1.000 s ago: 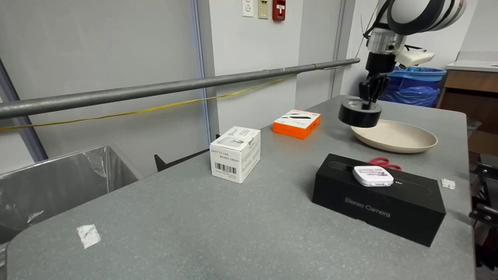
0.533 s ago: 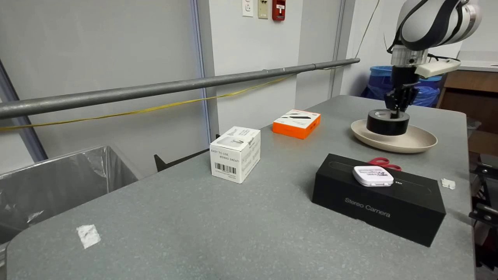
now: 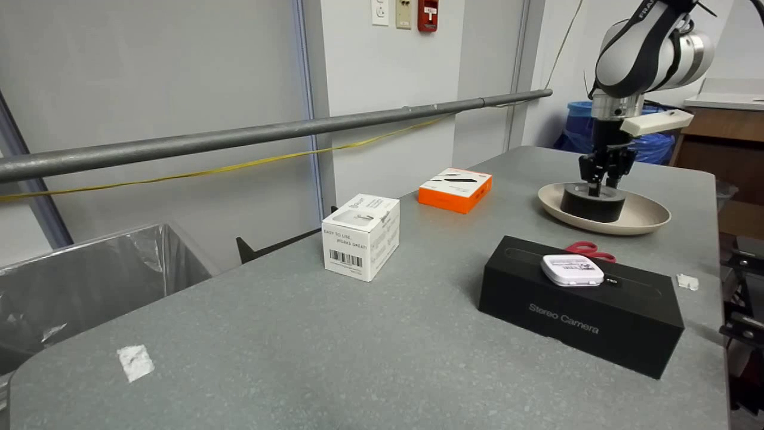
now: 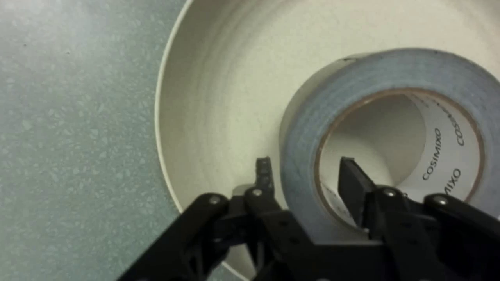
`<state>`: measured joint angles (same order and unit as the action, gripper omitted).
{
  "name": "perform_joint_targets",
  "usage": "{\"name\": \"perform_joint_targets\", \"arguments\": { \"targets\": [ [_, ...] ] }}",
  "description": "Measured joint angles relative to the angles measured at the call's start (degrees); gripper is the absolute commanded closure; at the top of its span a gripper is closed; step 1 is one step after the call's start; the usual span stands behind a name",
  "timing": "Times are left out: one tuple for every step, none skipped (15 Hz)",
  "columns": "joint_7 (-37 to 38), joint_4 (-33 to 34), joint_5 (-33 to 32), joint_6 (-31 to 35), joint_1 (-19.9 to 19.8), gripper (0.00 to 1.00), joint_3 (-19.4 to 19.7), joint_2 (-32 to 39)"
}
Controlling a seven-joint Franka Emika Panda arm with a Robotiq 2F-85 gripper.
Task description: Put the tape on the plate
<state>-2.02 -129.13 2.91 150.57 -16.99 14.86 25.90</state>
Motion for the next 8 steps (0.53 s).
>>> {"name": "perform_joint_targets", "arguments": {
  "targets": [
    [0.05,0.46,0.20,-0.01,-0.04,0.10,-0.12,0.03],
    [0.12,0.87,0.30,-0.02,-0.04,0.04,-0.18,0.02],
    [0.14,1.24,0.37,-0.03,-0.05,0.00,-0.21,0.01],
    [0.14,1.50,0.45,-0.04,-0.06,0.00,-0.22,-0.01],
    [0.15,1.70,0.51,-0.04,-0.06,0.00,-0.23,-0.08],
    [0.15,1.88,0.55,-0.04,-0.06,0.00,-0.24,-0.16],
    [0.15,2.05,0.57,-0.04,-0.06,0.00,-0.27,-0.28],
    [0.17,2.20,0.60,-0.04,-0.06,0.00,-0.33,-0.37]
  ]
}}
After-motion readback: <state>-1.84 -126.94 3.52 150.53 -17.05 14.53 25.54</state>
